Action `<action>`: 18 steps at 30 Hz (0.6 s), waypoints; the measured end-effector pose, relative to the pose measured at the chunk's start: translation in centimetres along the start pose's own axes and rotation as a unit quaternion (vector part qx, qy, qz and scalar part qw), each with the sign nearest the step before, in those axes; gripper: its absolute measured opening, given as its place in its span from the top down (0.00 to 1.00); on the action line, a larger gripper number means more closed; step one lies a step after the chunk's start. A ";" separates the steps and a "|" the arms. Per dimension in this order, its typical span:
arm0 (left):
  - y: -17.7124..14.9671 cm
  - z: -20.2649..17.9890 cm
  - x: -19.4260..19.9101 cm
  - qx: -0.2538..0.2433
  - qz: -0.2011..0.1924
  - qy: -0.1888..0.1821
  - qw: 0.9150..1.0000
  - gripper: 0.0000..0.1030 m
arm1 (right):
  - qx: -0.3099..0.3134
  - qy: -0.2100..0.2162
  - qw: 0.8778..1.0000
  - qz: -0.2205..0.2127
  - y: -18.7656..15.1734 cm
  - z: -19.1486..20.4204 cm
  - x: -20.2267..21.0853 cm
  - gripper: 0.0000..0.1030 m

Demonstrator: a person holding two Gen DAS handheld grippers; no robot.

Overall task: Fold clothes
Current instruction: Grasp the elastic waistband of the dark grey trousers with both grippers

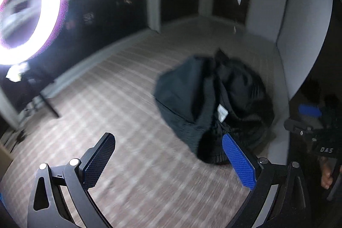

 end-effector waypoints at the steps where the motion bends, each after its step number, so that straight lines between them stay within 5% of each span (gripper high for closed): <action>1: 0.1 -1.1 -1.7 -0.008 0.012 -0.005 1.000 0.05 | 0.011 0.006 1.000 0.006 0.0 0.0 -1.2 0.25; 9: -2.0 -3.8 -9.9 -0.048 0.101 0.017 0.994 0.14 | 0.094 0.035 0.994 0.049 -0.2 0.7 -8.8 0.25; 11: -2.3 -3.9 -11.0 -0.051 0.119 0.022 0.991 0.42 | 0.110 0.054 0.990 0.062 -0.6 1.0 -9.7 0.25; 12: -2.4 -3.9 -11.4 -0.050 0.129 0.022 0.990 0.54 | 0.117 0.066 0.989 0.064 -0.8 1.2 -9.9 0.33; 13: -2.5 -3.7 -11.6 -0.040 0.137 0.016 0.990 0.73 | 0.121 0.079 0.987 0.066 -0.8 1.3 -9.8 0.52; 14: -2.6 -3.4 -11.7 -0.030 0.144 0.009 0.989 0.87 | 0.122 0.091 0.986 0.069 -0.8 1.3 -9.7 0.57; 16: -2.4 -2.5 -11.1 -0.006 0.142 -0.008 0.990 0.88 | 0.115 0.113 0.985 0.067 -0.4 1.1 -9.2 0.82; 18: -2.1 -1.9 -10.0 0.001 0.134 -0.008 0.991 0.91 | 0.108 0.117 0.986 0.057 0.4 0.7 -8.3 0.88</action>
Point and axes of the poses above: each gripper's, at about its wrist camera, not at the fingertips, and x roughly against the way its jaws point, z to its left, y to its top, the point moved 1 cm from there along -x, roughly the way its jaws point, and after that the axes turned 9 degrees about -z, right-handed, at the moved point
